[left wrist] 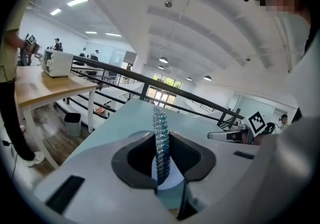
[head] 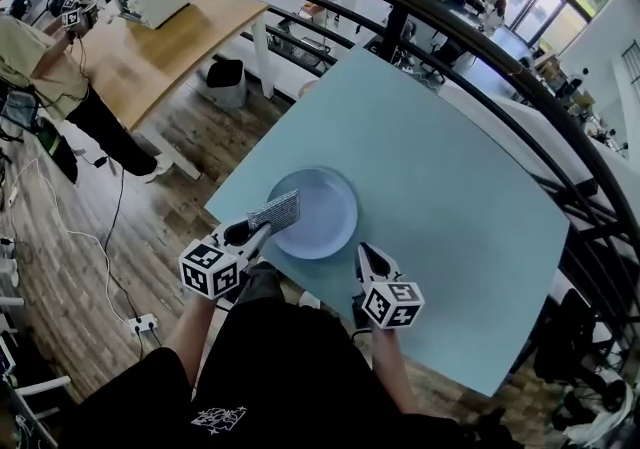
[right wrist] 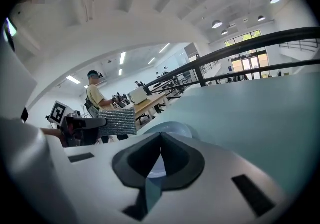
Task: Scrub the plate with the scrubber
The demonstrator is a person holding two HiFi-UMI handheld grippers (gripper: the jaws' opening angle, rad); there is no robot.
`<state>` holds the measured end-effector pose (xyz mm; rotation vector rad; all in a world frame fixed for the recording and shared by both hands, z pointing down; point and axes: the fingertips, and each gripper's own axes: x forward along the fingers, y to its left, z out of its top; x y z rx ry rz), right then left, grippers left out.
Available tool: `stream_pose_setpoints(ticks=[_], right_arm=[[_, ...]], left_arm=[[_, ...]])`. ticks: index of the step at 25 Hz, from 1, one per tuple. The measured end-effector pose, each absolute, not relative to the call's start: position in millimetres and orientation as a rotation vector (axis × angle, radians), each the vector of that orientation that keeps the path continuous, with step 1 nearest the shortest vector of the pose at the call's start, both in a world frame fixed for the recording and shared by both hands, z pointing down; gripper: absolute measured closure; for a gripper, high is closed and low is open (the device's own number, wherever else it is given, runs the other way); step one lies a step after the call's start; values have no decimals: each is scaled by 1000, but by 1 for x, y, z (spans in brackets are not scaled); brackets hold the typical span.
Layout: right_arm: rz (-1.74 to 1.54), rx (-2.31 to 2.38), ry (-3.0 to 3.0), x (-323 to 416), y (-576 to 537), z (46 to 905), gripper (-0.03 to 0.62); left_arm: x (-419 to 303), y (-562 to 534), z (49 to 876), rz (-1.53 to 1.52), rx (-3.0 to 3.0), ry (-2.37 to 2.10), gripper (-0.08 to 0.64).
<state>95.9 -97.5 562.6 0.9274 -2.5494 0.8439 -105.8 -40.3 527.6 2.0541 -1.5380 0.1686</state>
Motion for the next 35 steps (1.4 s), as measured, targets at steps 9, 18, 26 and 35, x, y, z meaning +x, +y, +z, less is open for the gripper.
stream_pose_setpoints(ticks=[9, 18, 26, 35], right_arm=[[912, 1082, -2406, 84, -107, 601, 584], [963, 1291, -2253, 88, -118, 625, 583], [1025, 1413, -2123, 88, -112, 650, 526], [1136, 1475, -2015, 89, -117, 681, 479]], left_arm=[[-116, -84, 558, 277, 2089, -1281, 476], [-96, -118, 580, 417, 2167, -985, 476], [-71, -125, 611, 432, 2117, -730, 475], [-56, -132, 651, 461, 1996, -595, 476]])
